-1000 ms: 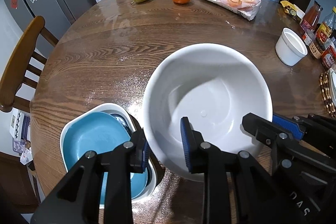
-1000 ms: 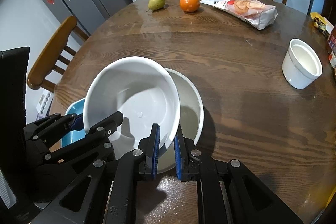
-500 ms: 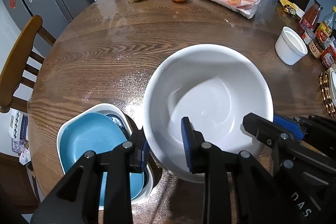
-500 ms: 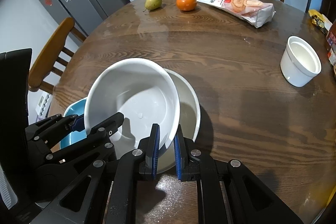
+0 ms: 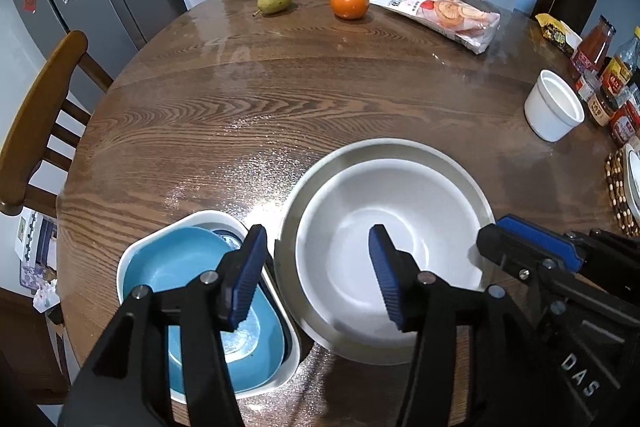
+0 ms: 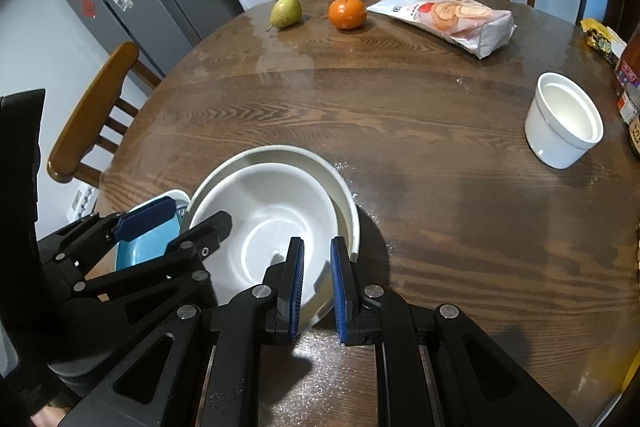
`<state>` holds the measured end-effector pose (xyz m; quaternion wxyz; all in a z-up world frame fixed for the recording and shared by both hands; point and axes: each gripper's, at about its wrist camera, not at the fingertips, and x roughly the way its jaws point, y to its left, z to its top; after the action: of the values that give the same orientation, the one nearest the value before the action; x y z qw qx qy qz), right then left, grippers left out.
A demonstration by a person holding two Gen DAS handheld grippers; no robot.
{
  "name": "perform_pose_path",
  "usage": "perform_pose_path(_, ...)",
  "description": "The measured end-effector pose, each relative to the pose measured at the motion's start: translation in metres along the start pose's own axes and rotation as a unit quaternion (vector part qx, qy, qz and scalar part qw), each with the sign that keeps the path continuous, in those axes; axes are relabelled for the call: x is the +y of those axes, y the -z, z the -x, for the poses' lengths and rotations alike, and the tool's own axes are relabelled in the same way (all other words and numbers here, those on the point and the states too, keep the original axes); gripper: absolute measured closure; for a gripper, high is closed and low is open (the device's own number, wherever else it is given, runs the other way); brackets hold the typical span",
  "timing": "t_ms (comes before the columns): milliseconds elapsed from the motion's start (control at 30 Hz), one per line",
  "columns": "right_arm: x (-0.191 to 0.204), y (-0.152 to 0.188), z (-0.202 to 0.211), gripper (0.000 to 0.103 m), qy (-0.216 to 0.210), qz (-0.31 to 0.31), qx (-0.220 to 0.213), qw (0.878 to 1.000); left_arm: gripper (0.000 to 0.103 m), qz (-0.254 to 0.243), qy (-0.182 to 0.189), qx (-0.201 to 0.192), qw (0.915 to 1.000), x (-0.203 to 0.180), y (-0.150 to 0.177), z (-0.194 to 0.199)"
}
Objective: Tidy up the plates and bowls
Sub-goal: 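Open the right gripper and release the nested bowl, then move the right gripper to the small white ramekin rim and grasp it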
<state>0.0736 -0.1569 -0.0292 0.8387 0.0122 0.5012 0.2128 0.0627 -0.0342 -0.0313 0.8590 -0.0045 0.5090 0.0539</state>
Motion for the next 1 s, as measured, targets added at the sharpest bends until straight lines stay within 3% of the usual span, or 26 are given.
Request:
perform_pose_path(67,-0.002,0.000,0.002,0.090,-0.002,-0.004,-0.003,1.000,0.049,0.003,0.005,-0.001,1.0000,0.002,0.001,0.003)
perform_pose_path(200,-0.007,0.002,0.009,0.090,-0.016,-0.013,-0.011,1.000,0.027,0.003,0.012,-0.010,0.9999,0.001,0.003,0.012)
perform_pose_path(300,-0.011,0.005,0.018,0.087,-0.017,-0.016,-0.021,0.999,0.023,0.003,0.019,-0.015,0.9997,0.001,0.005,0.019)
perform_pose_path(467,-0.024,0.013,0.034,0.045,-0.016,-0.036,-0.040,0.998,0.009,0.013,0.032,-0.022,0.9992,0.001,0.007,0.028)
perform_pose_path(600,-0.038,0.019,0.045,0.044,-0.019,-0.058,-0.053,0.997,0.002,0.017,0.038,-0.026,0.9988,0.001,0.008,0.033)
perform_pose_path(1000,-0.075,0.032,0.064,0.044,-0.018,-0.101,-0.068,0.992,0.001,0.017,0.041,-0.024,0.9987,-0.011,0.009,0.035)
